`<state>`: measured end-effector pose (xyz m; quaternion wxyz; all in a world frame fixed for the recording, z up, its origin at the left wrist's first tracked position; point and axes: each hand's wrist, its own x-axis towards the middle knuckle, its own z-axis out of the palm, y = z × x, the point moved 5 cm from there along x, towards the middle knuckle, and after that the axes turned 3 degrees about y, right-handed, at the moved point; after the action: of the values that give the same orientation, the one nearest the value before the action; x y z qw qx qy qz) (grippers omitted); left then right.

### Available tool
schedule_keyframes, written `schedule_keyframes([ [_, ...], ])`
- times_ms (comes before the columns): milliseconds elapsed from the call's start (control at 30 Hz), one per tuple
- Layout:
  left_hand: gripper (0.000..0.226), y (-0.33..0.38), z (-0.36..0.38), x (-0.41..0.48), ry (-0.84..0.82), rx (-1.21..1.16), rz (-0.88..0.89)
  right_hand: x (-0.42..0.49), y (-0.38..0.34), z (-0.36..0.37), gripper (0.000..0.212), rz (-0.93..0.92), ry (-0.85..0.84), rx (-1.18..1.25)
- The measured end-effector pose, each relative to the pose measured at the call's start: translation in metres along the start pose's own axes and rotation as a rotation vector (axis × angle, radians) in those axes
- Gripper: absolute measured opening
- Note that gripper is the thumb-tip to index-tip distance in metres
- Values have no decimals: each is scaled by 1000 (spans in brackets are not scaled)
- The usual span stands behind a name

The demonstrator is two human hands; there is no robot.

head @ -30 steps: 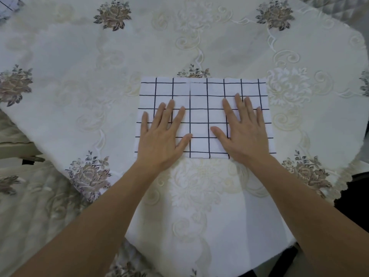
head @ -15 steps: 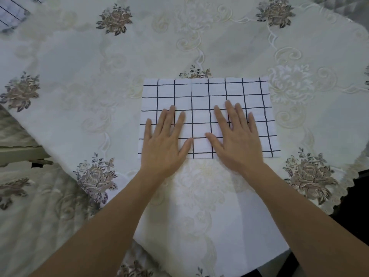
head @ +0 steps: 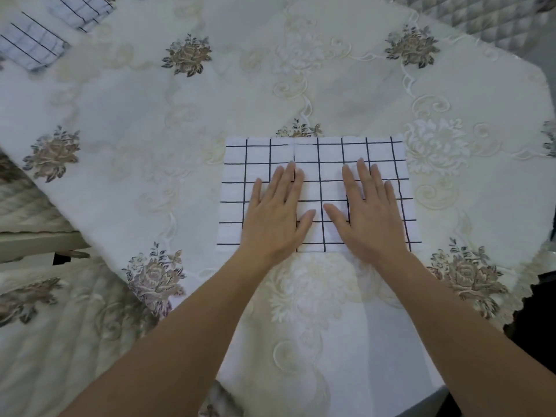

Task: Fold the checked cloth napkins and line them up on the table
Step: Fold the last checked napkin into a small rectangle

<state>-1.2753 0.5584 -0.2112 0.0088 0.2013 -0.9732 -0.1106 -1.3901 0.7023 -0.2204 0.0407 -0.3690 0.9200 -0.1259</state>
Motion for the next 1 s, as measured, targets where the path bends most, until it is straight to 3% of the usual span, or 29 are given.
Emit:
schedule_keyframes([
  [233, 66, -38, 3, 13, -25, 93, 81, -11, 32, -2, 76, 47, -12, -71],
  [467, 69, -36, -1, 35, -42, 68, 45, 12, 17, -11, 80, 27, 43, -32],
  [700, 68, -36, 1, 54, -7, 94, 71, 48, 22, 2, 77, -45, -65, -101],
  [1000, 72, -25, 0, 19, 108, 85, -99, 34, 14, -5, 78, -76, -8, -85],
])
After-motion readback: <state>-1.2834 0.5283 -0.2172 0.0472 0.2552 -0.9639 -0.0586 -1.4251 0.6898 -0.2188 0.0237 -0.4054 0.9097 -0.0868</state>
